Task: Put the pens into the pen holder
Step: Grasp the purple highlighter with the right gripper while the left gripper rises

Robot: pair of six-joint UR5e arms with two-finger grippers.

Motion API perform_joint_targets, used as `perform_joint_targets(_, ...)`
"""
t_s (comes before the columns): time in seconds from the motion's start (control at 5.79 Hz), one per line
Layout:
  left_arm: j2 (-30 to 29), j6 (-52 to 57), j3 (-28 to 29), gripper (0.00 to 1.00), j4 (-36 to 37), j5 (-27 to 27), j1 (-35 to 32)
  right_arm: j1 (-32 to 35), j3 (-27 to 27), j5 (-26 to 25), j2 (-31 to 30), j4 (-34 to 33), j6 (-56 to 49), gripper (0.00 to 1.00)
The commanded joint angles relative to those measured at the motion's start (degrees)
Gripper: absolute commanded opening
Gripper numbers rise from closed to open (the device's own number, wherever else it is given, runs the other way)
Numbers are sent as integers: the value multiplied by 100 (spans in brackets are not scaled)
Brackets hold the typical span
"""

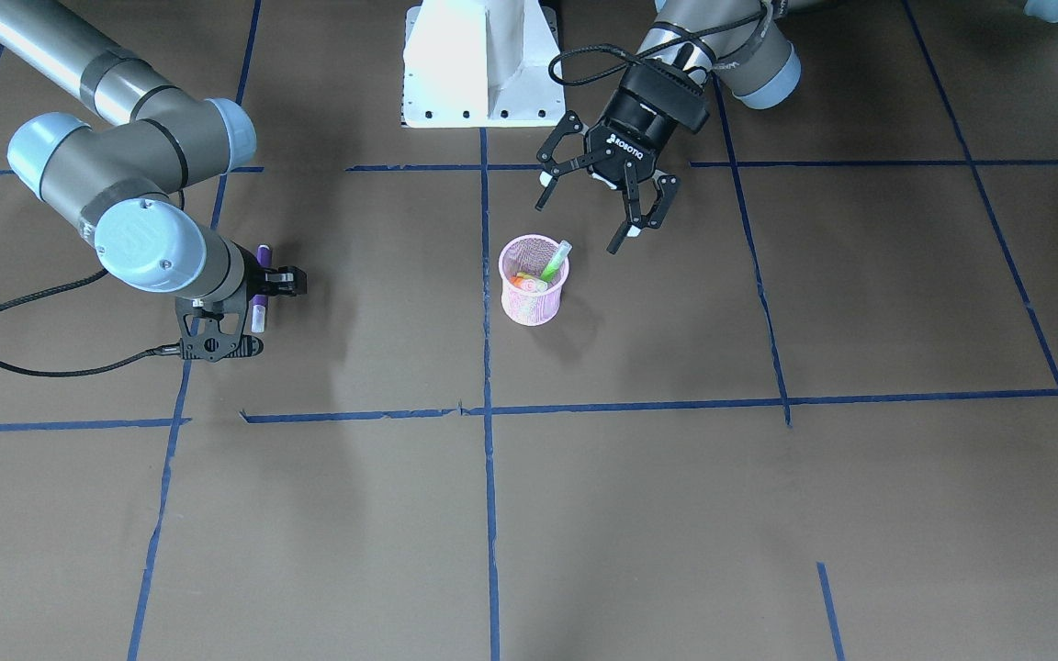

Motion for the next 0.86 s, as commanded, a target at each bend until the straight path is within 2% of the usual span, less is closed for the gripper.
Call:
perform_joint_targets(0.0, 17, 7, -15, 100, -2, 0, 0, -4, -93, 2, 25, 7, 130, 78)
perform_joint_targets(0.69, 17, 7, -50, 100, -2, 9, -9, 5, -94, -15, -27, 16, 86, 70)
